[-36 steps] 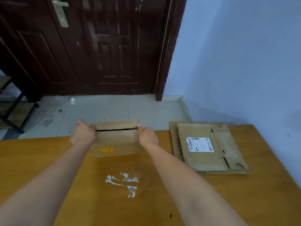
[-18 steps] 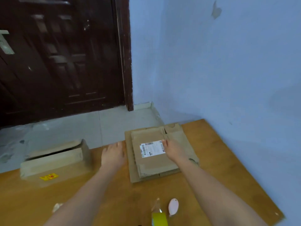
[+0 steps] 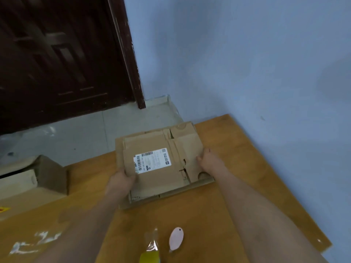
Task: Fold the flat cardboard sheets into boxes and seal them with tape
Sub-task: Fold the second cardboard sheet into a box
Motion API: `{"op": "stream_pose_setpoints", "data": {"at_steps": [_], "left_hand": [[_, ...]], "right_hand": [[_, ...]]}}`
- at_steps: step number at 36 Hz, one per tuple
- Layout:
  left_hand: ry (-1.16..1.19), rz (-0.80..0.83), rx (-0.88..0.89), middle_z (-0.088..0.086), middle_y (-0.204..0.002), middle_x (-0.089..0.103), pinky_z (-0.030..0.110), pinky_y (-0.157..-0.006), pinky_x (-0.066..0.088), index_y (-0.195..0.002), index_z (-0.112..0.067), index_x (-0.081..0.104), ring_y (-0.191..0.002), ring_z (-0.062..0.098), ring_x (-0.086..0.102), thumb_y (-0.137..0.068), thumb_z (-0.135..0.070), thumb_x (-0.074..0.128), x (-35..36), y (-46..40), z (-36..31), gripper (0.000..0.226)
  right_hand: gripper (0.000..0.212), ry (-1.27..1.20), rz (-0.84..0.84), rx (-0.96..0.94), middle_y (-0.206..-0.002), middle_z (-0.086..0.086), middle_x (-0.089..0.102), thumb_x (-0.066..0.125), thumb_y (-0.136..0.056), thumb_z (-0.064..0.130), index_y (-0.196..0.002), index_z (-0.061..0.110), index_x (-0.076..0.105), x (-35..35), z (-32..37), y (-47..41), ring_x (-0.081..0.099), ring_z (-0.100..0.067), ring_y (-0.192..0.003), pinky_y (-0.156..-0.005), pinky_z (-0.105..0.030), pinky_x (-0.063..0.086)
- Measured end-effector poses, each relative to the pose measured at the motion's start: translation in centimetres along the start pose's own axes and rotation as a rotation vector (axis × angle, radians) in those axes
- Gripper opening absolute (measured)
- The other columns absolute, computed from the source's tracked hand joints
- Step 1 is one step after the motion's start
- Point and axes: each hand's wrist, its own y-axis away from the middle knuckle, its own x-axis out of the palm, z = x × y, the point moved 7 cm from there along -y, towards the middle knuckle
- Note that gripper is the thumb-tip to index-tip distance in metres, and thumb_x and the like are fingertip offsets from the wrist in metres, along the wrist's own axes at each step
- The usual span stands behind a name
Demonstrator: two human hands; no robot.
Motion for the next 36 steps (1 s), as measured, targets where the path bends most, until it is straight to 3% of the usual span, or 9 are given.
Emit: {"op": "stream_pose_setpoints", "data": {"at_steps": [6, 10, 12, 15, 17, 21, 24, 32, 36], "left_hand": [[0.7, 0.02, -0.184, 0.016, -0.127, 0.057, 0.047, -0.093, 0.047, -0.133, -0.007, 0.043, -0.11, 0.036, 0.056, -0.088, -0.014, 0.065, 0.6, 0.9, -1.1, 0.051], [0.927, 0.04, -0.164, 0.014, -0.116, 0.058, 0.041, -0.076, 0.047, -0.128, -0.004, 0.045, -0.1, 0.032, 0.057, -0.091, -0.001, 0.057, -1.3, 2.4, -3.4, 0.04], [0.954, 0.037, -0.12, 0.012, -0.115, 0.059, 0.039, -0.07, 0.048, -0.123, -0.006, 0.047, -0.092, 0.029, 0.057, -0.091, -0.001, 0.056, -2.8, 3.1, -4.5, 0.034], [0.969, 0.053, -0.04, 0.01, -0.117, 0.06, 0.049, -0.084, 0.051, -0.116, -0.016, 0.049, -0.097, 0.03, 0.059, -0.092, -0.005, 0.057, -5.7, 4.4, -5.5, 0.028], [0.991, 0.046, 0.002, 0.004, -0.111, 0.06, 0.049, -0.081, 0.052, -0.116, -0.021, 0.048, -0.097, 0.027, 0.06, -0.092, -0.008, 0.056, -8.1, 5.5, -5.9, 0.028], [1.022, -0.032, 0.094, 0.005, -0.106, 0.061, 0.043, -0.072, 0.053, -0.106, -0.016, 0.051, -0.09, 0.025, 0.062, -0.094, -0.008, 0.054, -13.5, 7.7, -5.1, 0.015], [1.019, -0.124, 0.156, 0.003, -0.098, 0.063, 0.039, -0.067, 0.054, -0.097, -0.014, 0.052, -0.084, 0.021, 0.062, -0.094, -0.005, 0.053, -17.4, 9.8, -3.0, 0.009], [1.07, -0.24, 0.229, 0.0, -0.1, 0.063, 0.027, -0.063, 0.048, -0.1, -0.017, 0.053, -0.085, 0.014, 0.06, -0.092, 0.0, 0.055, -22.0, 14.6, 5.3, 0.019], [1.018, -0.193, 0.236, -0.004, -0.103, 0.063, 0.028, -0.077, 0.046, -0.108, -0.023, 0.054, -0.099, 0.017, 0.058, -0.085, 0.013, 0.056, -22.4, 16.4, 11.1, 0.043]], "right_hand": [[0.046, -0.2, -0.072, 0.042, -0.132, -0.016, 0.044, 0.038, -0.098, 0.031, -0.135, 0.003, 0.039, -0.7, -0.2, 0.7, 0.042, -0.029, -0.121, -0.098, -0.039, 0.04], [0.044, -0.373, -0.088, 0.089, -0.129, -0.017, 0.049, 0.04, -0.096, 0.028, -0.131, 0.003, 0.041, -2.6, -0.1, 1.6, 0.049, -0.031, -0.115, -0.096, -0.039, 0.044], [0.049, -0.437, -0.117, 0.136, -0.137, -0.018, 0.042, 0.039, -0.097, 0.028, -0.138, 0.001, 0.034, -4.1, 0.3, 2.1, 0.044, -0.033, -0.123, -0.099, -0.039, 0.039], [0.057, -0.496, -0.185, 0.17, -0.144, -0.017, 0.033, 0.043, -0.096, 0.034, -0.141, 0.001, 0.029, -6.5, 1.2, 2.9, 0.033, -0.032, -0.132, -0.105, -0.042, 0.033], [0.067, -0.599, -0.209, 0.169, -0.148, -0.017, 0.029, 0.046, -0.095, 0.04, -0.144, 0.0, 0.024, -8.0, 2.2, 3.5, 0.027, -0.032, -0.137, -0.109, -0.041, 0.028], [0.06, -0.951, -0.18, 0.059, -0.145, -0.012, 0.04, 0.056, -0.093, 0.032, -0.142, 0.004, 0.035, -10.7, 5.4, 4.8, 0.039, -0.029, -0.133, -0.107, -0.036, 0.032], [0.05, -1.021, -0.137, -0.034, -0.136, -0.011, 0.051, 0.06, -0.091, 0.024, -0.135, 0.007, 0.046, -12.2, 8.4, 5.8, 0.05, -0.028, -0.121, -0.103, -0.038, 0.041], [0.046, -1.082, -0.054, -0.214, -0.137, -0.007, 0.049, 0.057, -0.093, 0.015, -0.136, 0.006, 0.043, -11.7, 17.3, 10.0, 0.047, -0.028, -0.124, -0.107, -0.047, 0.037], [0.044, -1.086, 0.06, -0.261, -0.135, -0.005, 0.05, 0.055, -0.094, 0.014, -0.136, 0.008, 0.044, -8.0, 21.4, 13.0, 0.047, -0.027, -0.123, -0.106, -0.046, 0.039]]}}
